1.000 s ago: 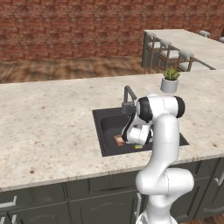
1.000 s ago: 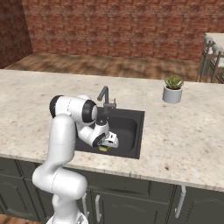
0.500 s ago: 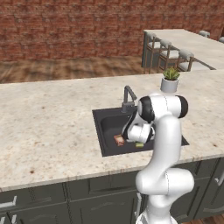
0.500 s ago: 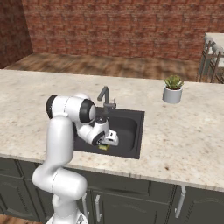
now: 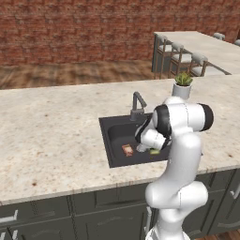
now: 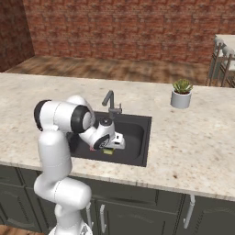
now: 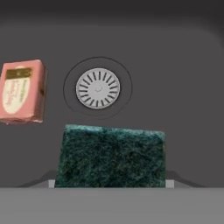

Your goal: Pick up the sponge and bar soap from the sink, and place them back in the cabinet, and close the cabinet door.

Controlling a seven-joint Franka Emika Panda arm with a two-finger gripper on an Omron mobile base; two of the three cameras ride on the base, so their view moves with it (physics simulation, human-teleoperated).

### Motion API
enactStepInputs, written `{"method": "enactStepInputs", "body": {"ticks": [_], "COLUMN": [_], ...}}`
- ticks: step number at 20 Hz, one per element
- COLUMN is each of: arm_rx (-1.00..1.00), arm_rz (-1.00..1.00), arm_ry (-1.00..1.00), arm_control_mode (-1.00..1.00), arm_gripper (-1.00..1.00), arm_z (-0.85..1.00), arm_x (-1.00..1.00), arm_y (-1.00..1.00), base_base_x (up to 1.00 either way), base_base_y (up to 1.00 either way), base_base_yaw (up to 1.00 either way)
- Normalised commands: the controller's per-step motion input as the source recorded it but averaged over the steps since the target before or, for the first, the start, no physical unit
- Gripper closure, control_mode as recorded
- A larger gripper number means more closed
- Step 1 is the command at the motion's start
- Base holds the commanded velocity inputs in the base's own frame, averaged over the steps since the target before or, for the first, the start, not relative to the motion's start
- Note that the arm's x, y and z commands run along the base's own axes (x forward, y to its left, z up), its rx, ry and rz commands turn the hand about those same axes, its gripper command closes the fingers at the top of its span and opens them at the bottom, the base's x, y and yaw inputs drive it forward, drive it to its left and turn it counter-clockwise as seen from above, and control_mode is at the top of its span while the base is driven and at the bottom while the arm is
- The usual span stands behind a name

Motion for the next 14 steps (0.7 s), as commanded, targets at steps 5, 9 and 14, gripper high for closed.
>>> {"method": "enactStepInputs", "body": {"ticks": [5,9,14], "arm_rx": [0.00,0.00,0.00], "arm_rz": [0.01,0.00,0.00], "arm_ry": [0.00,0.00,0.00], "arm_control_mode": [-1.00,-1.00,-1.00], "arm_gripper": [1.00,1.00,1.00], "arm_z": [0.67,0.73,0.74], "arm_x": [-0.24,-0.14,-0.17], "arm_y": [-0.05,0.00,0.00], "base_base_x": [0.00,0.00,0.00], "base_base_y": [0.00,0.00,0.00], "base_base_yaw": [0.00,0.00,0.00]}}
